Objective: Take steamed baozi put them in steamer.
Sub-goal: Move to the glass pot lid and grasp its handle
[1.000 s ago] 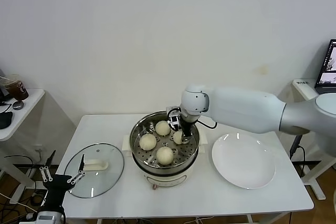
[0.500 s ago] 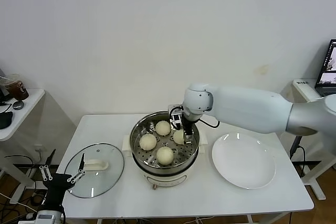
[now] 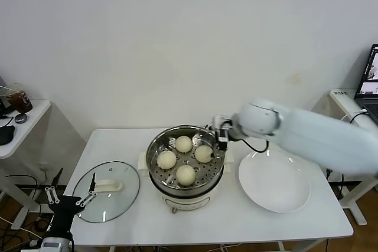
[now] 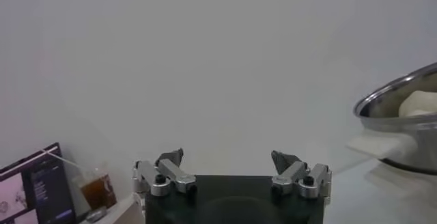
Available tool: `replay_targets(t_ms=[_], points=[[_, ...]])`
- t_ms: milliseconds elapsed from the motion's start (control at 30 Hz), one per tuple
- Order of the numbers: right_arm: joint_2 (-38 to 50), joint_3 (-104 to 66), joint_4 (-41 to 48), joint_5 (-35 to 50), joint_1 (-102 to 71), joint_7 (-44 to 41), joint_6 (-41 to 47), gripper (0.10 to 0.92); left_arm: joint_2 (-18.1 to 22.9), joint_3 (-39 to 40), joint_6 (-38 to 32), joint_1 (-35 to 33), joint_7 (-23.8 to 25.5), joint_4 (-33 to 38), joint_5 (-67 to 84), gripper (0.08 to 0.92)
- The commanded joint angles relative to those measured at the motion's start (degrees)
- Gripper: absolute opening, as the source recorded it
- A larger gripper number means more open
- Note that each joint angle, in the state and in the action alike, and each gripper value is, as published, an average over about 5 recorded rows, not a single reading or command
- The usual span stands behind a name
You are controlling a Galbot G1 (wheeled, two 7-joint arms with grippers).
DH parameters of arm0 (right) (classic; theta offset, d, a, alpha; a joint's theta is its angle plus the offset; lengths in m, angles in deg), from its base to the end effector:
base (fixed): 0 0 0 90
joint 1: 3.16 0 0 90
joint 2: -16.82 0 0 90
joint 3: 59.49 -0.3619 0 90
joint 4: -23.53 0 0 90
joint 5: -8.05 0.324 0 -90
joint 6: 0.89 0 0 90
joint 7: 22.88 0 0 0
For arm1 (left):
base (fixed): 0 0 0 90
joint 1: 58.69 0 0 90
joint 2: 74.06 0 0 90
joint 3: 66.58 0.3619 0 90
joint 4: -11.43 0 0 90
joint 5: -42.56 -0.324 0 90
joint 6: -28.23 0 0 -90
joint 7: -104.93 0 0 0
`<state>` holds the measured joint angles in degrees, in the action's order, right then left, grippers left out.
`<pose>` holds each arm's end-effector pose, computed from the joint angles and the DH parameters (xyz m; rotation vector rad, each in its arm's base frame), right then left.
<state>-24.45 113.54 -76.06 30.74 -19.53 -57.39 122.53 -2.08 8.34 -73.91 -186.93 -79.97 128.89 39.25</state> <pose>0.4345 -0.0223 -0.0872 1.3252 -1.9399 1.3507 0.1073 0.1369 -0.3124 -0.1220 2.9768 0.6996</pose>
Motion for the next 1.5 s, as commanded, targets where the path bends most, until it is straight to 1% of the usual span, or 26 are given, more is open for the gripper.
replay_targets(t_ms=[33,100,167,267,333,433,533,633,733,800,867,967,1067,1167,1300,1500], points=[[17.9,-55.4,-14.8,-2.2,-62.9,20.3,-16.8,0.823,0.3,0.2,-1.1,-0.3,0.1,-0.2,-0.1,0.823],[16.0,-65.8,-15.2,-4.0,-75.4,21.7,-20.7,0.823,0.4,0.5,-1.7,-0.3,0.2,-0.3,-0.2,0.823],[12.2,-73.7,-14.6,-7.0,-84.2,22.5,-25.7,0.823,0.7,1.0,-2.3,-0.2,0.2,-0.5,-0.1,0.823],[2.2,-81.1,-12.1,-14.3,-93.3,22.8,-35.5,0.823,1.2,2.4,-3.2,-0.3,0.0,-0.6,0.9,0.823],[-5.6,-85.4,-9.8,-18.8,-97.2,22.8,-41.9,0.823,1.7,3.4,-3.7,-0.4,-0.1,-0.5,1.5,0.823],[-16.7,-91.8,-6.8,-23.1,-100.7,22.2,-50.1,0.823,2.3,4.6,-4.2,-0.4,-0.2,-0.6,1.4,0.823],[-27.1,-97.4,-5.2,-25.5,-101.7,21.1,-56.4,0.823,2.5,5.5,-4.1,-0.1,-0.4,-1.0,1.2,0.823],[-35.5,-101.9,-5.5,-26.2,-102.0,20.6,-60.3,0.823,2.4,6.2,-3.5,0.2,-0.4,-1.4,0.9,0.823],[-41.6,-104.9,-6.9,-25.2,-103.3,21.0,-61.4,0.823,1.9,6.7,-2.9,0.5,-0.4,-1.8,-0.4,0.823],[-43.5,-106.0,-7.7,-24.2,-104.9,21.7,-61.1,0.823,1.4,6.7,-2.9,0.8,-0.8,-2.6,-3.0,0.823],[-44.2,-107.1,-8.1,-23.6,-106.5,22.6,-60.5,0.823,0.6,6.3,-3.4,1.4,-2.4,-4.4,-8.6,0.823],[-44.8,-109.1,-7.7,-22.9,-107.8,24.0,-59.8,0.823,-0.9,4.3,-4.7,3.4,-6.9,-10.5,-23.9,0.823],[-45.6,-110.9,-7.3,-20.9,-108.7,25.7,-58.3,0.823,-2.9,0.9,-7.0,6.4,-11.4,-19.2,-42.4,0.823],[-46.2,-112.5,-7.0,-19.8,-109.0,27.3,-56.1,0.823,-5.5,-0.9,-8.9,8.8,-13.7,-25.4,-56.6,0.823],[-46.6,-113.2,-6.8,-19.7,-109.1,28.0,-53.8,0.823,-8.1,-0.7,-10.4,11.4,-13.3,-29.8,-66.6,0.823],[-46.4,-110.4,-7.2,-16.7,-110.3,27.4,-51.2,0.823,-9.9,2.3,-11.7,14.6,-11.8,-32.3,-72.4,0.823]])
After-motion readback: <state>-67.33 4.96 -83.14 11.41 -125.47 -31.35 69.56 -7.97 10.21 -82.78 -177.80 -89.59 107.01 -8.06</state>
